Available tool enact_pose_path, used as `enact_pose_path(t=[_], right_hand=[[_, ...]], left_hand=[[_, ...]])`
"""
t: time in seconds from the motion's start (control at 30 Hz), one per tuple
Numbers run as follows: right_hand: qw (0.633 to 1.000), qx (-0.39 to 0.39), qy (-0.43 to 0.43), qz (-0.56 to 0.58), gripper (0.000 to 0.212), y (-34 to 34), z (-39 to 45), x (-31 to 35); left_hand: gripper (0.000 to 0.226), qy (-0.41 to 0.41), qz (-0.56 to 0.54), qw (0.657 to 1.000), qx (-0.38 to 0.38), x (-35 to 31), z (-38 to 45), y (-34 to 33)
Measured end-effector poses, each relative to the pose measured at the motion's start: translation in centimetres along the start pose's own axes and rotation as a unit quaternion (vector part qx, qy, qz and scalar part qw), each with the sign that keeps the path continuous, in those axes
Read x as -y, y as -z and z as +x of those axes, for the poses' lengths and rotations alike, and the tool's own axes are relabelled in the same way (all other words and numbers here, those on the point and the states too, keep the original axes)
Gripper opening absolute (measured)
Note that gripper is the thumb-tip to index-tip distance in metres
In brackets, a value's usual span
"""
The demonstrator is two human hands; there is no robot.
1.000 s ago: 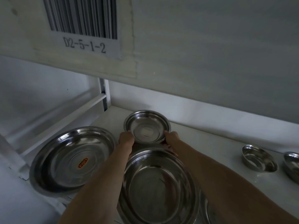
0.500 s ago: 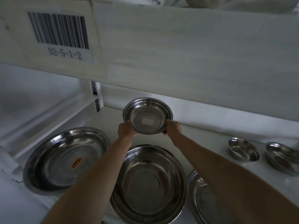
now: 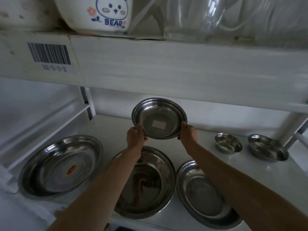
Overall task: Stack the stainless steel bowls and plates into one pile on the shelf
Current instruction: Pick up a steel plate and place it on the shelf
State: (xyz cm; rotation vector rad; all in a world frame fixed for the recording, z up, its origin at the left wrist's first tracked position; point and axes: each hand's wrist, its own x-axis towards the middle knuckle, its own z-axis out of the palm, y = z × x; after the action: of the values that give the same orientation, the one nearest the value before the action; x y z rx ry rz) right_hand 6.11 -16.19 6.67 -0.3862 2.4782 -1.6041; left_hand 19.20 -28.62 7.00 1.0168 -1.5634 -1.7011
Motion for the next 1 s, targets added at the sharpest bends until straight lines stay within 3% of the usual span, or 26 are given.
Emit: enact_pose_path(t=[0.33, 0.63, 0.8, 1.0], right_hand=[[0.998, -0.049, 0.018, -0.031, 0.05, 8.9, -3.7, -4.7], [0.996, -0.058, 0.0, -0.061, 0.048, 15.6, -7.9, -10.1], [0.997, -0.036, -0.03, -0.068, 0.048, 17.5, -10.2, -12.7], [0.995, -0.05, -0.045, -0.079, 0.047, 18.1, -12.9, -15.0]], left_hand=[[0.029, 0.024, -0.045, 0.996, 0.073, 1.4, -7.4, -4.5], [0.017, 0.112, -0.162, 0.974, 0.109, 5.8, -15.5, -7.3], [0.025, 0.095, -0.113, 0.979, 0.14, 7.6, -19.4, -6.7], [0.026, 0.041, -0.028, 0.992, 0.118, 9.7, -22.0, -6.2]])
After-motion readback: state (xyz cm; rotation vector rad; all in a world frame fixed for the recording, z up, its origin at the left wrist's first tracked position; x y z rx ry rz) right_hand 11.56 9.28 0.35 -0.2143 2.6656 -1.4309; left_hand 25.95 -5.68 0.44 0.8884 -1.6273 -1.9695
